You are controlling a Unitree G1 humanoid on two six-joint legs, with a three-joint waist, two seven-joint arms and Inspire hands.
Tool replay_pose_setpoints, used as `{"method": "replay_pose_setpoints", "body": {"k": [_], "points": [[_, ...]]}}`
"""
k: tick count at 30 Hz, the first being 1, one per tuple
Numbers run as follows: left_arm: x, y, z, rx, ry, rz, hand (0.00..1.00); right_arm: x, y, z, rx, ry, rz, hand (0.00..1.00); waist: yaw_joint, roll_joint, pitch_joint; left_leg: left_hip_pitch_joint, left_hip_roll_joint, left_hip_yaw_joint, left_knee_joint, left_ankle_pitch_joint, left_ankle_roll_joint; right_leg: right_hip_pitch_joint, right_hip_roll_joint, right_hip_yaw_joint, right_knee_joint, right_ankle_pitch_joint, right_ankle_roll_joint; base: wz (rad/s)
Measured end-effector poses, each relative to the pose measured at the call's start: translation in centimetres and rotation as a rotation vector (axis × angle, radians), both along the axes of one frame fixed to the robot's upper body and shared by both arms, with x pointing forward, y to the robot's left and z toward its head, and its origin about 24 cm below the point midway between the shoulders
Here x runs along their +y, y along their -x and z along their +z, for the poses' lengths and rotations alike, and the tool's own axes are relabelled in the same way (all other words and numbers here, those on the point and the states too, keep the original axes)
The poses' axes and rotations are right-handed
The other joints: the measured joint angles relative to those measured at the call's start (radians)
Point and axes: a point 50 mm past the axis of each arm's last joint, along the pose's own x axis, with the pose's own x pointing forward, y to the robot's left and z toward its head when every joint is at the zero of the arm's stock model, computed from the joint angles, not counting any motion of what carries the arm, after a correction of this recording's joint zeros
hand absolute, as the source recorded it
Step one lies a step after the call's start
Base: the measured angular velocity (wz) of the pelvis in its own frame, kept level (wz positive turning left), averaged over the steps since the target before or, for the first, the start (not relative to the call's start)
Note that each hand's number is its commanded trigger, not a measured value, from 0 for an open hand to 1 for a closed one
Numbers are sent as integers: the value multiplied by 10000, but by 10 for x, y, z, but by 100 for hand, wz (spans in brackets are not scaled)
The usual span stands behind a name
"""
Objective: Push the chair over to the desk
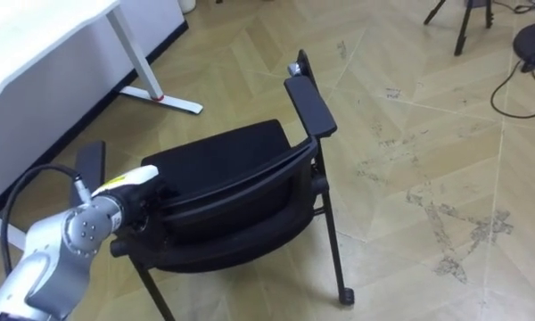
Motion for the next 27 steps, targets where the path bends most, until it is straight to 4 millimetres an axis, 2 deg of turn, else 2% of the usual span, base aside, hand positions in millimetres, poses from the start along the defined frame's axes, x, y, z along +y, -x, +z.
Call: {"method": "replay_pose_setpoints", "body": {"k": [5, 6, 8, 9, 11, 13, 15, 16, 17, 19, 20, 22, 23, 25, 27], "points": [[0, 1, -1, -81, -89, 64, 100, -16, -17, 10, 83, 1146, 2261, 0, 31, -99, -50, 35, 3, 6, 21, 0, 0, 26, -2, 0, 36, -2, 1, -1], [0, 1, 0, -141, -103, 31, 100, -23, -24, 15, 60, 1590, 2928, 0, 163, -146, -43, 25, 2, 13, 36, 0, 0, -87, -6, 73, 179, -30, -6, -7], [-1, -1, 2, -249, -138, -44, 100, -34, -35, 22, 140, 2278, 3980, 0, 193, -251, -24, 20, 2, -5, 63, 0, 0, -86, -9, 60, 210, -50, -10, -3], [0, -1, 3, -309, -157, -85, 100, -42, -44, 29, 122, 2732, 4485, 0, 203, -320, -24, 22, 4, -8, 70, 0, 0, -74, -9, 54, 215, -52, -11, 3], [0, -2, 7, -526, -159, -122, 100, -54, -61, 43, -111, 3618, 5503, 0, 211, -493, 47, 23, -7, -14, 76, 0, 0, -101, -35, 30, 357, -128, -10, 6], [-1, -3, 13, -798, -364, -271, 100, -68, -85, 65, -512, 4933, 6748, 0, 259, -785, 30, -42, -1, -45, 104, 1, 2, -173, -39, -31, 437, -167, -25, 7], [0, -3, 18, -983, -465, -349, 100, -76, -108, 86, -973, 6007, 7551, 0, 265, -978, 23, -172, 1, -48, 150, 1, 2, -279, -52, -88, 487, -178, -31, 8], [0, -4, 21, -1093, -501, -425, 100, -80, -121, 99, -1272, 6660, 7870, 0, 265, -1071, -17, -254, 4, -54, 153, 1, 2, -347, -54, -117, 491, -176, -34, 9], [0, -4, 22, -1135, -519, -467, 100, -81, -127, 105, -1370, 6938, 8052, 0, 270, -1107, -46, -303, 4, -61, 156, 1, 2, -393, -53, -119, 505, -173, -37, 0], [-1, -4, 25, -1279, -573, -654, 100, -82, -149, 131, -1857, 8120, 8891, 0, 461, -1190, -39, -307, 2, -62, 156, 1, 2, -430, -50, -48, 511, -158, -40, -7], [-1, -4, 26, -1296, -566, -690, 100, -82, -154, 137, -1981, 8438, 9126, 0, 488, -1213, -40, -307, -2, -61, 156, 1, 2, -435, -50, -21, 508, -158, -40, -7], [-2, -4, 26, -1361, -515, -855, 100, -78, -171, 163, -2347, 9698, 10127, 0, 504, -1194, -61, -309, -1, -64, 157, 1, 2, -379, -50, -83, 489, -143, -38, 2], [-2, -4, 26, -1388, -486, -876, 100, -75, -175, 170, -2490, 9993, 10322, 0, 515, -1193, -61, -314, 3, -65, 159, 1, 2, -379, -50, -96, 495, -141, -40, 6], [-1, -4, 26, -1465, -438, -972, 100, -60, -190, 195, -2930, 11302, 11401, 0, 588, -1153, -37, -344, 9, -50, 155, 1, 2, -405, -49, -93, 546, -141, -43, 0], [-1, -5, 25, -1523, -359, -1061, 100, -47, -199, 211, -3423, 12116, 11970, 0, 676, -1141, -32, -335, 8, -51, 147, 1, 2, -400, -49, -88, 543, -142, -43, -2]]}}
